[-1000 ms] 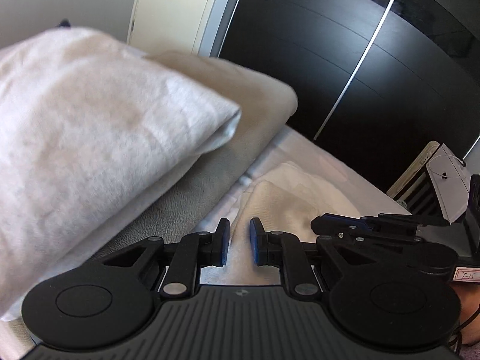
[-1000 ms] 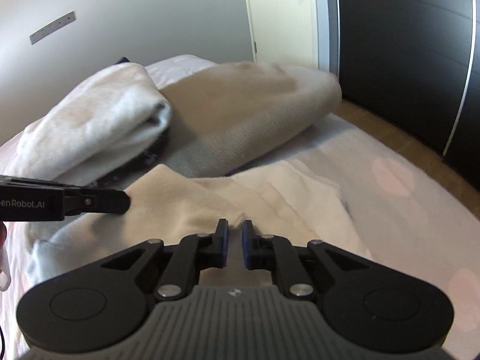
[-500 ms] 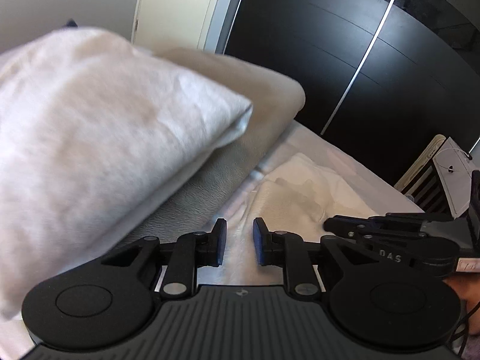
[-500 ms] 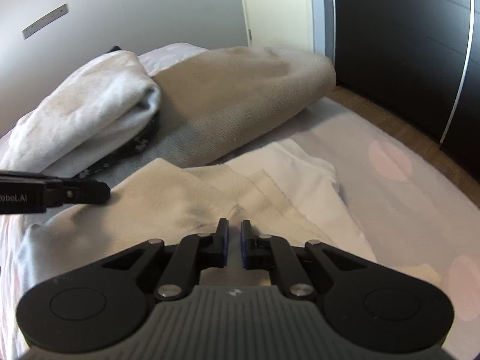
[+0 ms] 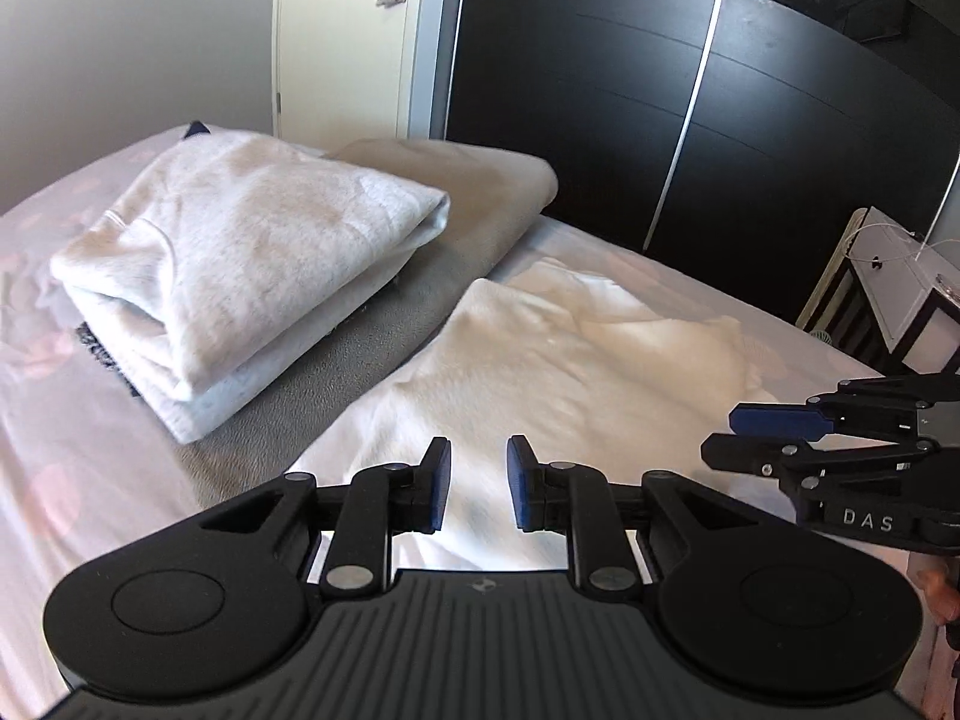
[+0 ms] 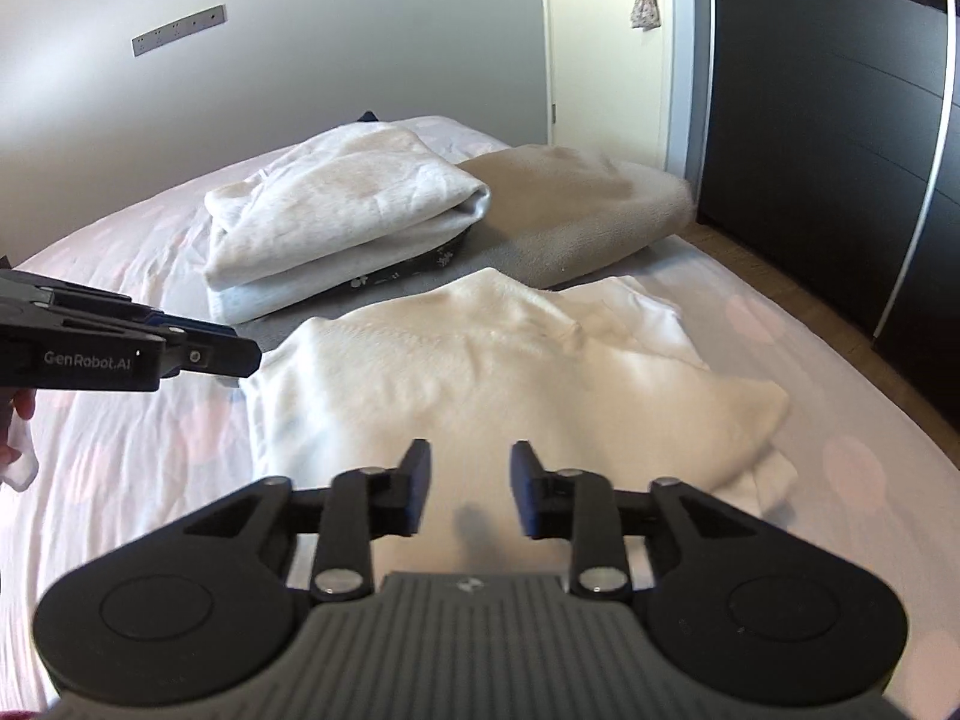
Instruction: Fold clothes
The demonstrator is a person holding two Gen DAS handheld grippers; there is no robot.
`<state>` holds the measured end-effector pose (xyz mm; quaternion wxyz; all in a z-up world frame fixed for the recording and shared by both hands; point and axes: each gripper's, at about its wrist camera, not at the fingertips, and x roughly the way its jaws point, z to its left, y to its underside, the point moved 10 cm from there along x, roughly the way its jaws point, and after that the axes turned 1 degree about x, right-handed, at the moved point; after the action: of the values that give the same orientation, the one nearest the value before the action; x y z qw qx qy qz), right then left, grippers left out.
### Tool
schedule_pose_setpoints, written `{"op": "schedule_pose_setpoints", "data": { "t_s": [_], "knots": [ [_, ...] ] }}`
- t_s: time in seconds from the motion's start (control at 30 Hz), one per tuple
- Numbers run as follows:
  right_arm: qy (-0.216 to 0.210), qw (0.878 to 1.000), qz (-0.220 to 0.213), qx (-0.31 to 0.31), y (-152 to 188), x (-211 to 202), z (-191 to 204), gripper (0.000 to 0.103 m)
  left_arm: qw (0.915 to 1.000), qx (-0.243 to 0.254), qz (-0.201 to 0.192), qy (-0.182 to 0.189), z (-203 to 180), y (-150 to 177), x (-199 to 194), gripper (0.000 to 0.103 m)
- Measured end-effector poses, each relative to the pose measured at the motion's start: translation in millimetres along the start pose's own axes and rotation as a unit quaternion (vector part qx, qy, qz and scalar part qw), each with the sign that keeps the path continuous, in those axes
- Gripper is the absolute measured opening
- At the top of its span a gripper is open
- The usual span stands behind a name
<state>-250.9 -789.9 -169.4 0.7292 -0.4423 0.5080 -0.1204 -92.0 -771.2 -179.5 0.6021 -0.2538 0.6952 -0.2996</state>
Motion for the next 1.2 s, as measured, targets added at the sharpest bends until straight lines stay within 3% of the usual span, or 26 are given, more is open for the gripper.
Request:
{"op": "schedule_pose_setpoints", "data": {
  "t_s": [0.07,0.13,0.2,0.3,0.43,0.6,0.8,1.2],
  "knots": [
    [0.000,1.000,0.002,0.013,7.8,-17.6,6.4,0.050,0.9999,0.000,-0.007,-0.008,-9.2,5.7,-19.2,0.025],
    [-0.001,1.000,0.002,0.024,16.1,-35.9,13.6,0.055,0.9998,0.001,-0.015,-0.016,-18.4,11.5,-38.4,0.039],
    [0.004,1.000,-0.002,0.024,21.5,-53.8,19.9,0.064,0.9994,-0.006,-0.020,-0.028,-25.8,18.5,-57.2,0.045],
    [0.014,1.000,-0.015,0.020,25.9,-79.0,26.4,0.079,0.9984,-0.022,-0.027,-0.044,-32.3,26.5,-78.0,0.052],
    [0.025,0.999,-0.025,0.029,32.7,-105.3,29.6,0.085,0.9954,-0.027,-0.044,-0.080,-40.7,34.9,-101.5,0.058],
    [0.038,0.997,-0.035,0.051,42.6,-125.0,29.7,0.100,0.9949,-0.032,-0.052,-0.081,-55.2,44.9,-122.1,0.064],
    [0.054,0.996,-0.045,0.056,54.7,-137.7,31.8,0.101,0.9947,-0.029,-0.058,-0.080,-66.0,57.7,-133.7,0.073],
    [0.053,0.996,-0.035,0.068,80.1,-140.9,40.1,0.101,0.9926,-0.021,-0.034,-0.115,-72.7,88.8,-135.0,0.074]
  ]
}}
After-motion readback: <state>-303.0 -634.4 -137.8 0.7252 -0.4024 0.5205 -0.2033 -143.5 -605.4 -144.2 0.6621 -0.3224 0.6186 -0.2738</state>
